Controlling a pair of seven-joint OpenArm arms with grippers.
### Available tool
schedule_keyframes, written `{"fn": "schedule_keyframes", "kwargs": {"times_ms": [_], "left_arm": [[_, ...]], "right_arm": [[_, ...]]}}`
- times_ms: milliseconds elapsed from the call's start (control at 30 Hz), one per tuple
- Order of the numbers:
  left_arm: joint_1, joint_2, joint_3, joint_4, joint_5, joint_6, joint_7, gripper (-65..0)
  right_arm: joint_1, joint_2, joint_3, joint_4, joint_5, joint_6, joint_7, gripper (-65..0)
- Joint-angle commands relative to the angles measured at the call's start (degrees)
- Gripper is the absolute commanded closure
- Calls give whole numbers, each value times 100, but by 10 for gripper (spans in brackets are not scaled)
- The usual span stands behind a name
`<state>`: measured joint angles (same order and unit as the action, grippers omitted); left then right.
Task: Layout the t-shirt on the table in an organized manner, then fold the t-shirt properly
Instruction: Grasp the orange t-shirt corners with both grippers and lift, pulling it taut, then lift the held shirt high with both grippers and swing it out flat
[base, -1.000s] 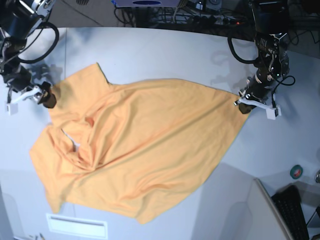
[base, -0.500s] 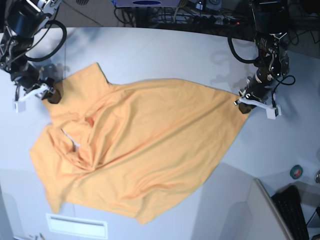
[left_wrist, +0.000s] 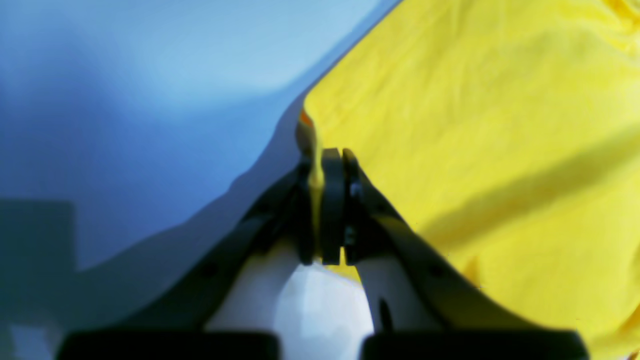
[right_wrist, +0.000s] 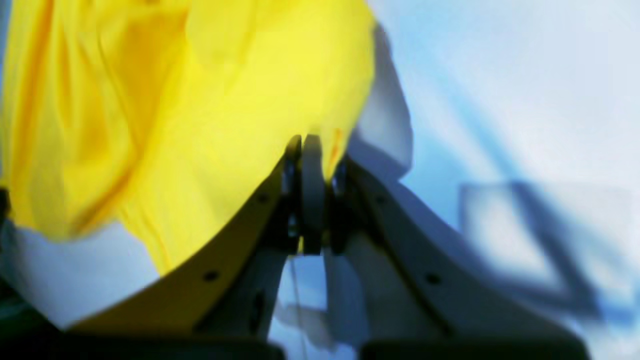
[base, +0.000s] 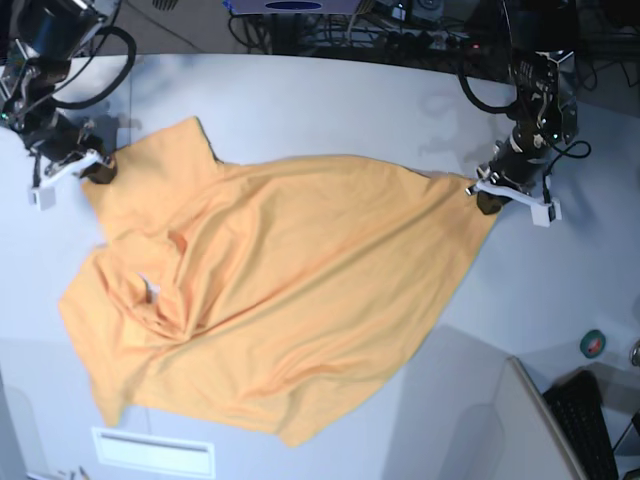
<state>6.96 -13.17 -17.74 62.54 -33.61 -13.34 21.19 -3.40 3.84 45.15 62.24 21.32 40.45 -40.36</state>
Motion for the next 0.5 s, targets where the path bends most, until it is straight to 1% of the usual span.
{"fn": "schedule_keyframes", "kwargs": {"times_ms": [0,67,133,200,233,267,333,367,400,467], "left_arm": [[152,-85,2,282,42,73,66,0],[363,-164,55,888,200,231,83,0],[460,-164,231,1504,666,468,83,0],[469,-156,354,2014,991,556,92,0],[442,-156,363,2172,1035,556,92,0],[407,-156,371,2295,1053,556,101,0],[161,-164,565,2401,1079,556,101,0],[-6,-200,706,2357,1079,556,110,0],[-226,-200,864,2269,1088,556,189,0],[-727,-182,1084,1996,1088,565,575,0]], "right_arm": [[-139,-36,26,321,-53,-45,-144,0],[-403,-212,-27,981,-71,-45,-259,0],[-579,-318,-27,1631,-79,-45,-294,0],[-623,-414,-35,2167,-79,-45,-303,0],[-614,-432,-35,2378,-88,-119,-303,0],[-588,-432,-35,2554,-88,-304,-338,0],[-394,-414,-44,2713,-88,-638,-531,0],[-166,-388,-44,2695,-88,-735,-654,0],[37,-239,-44,2651,-88,-770,-760,0],[503,34,-71,2440,-88,-787,-909,0]]}}
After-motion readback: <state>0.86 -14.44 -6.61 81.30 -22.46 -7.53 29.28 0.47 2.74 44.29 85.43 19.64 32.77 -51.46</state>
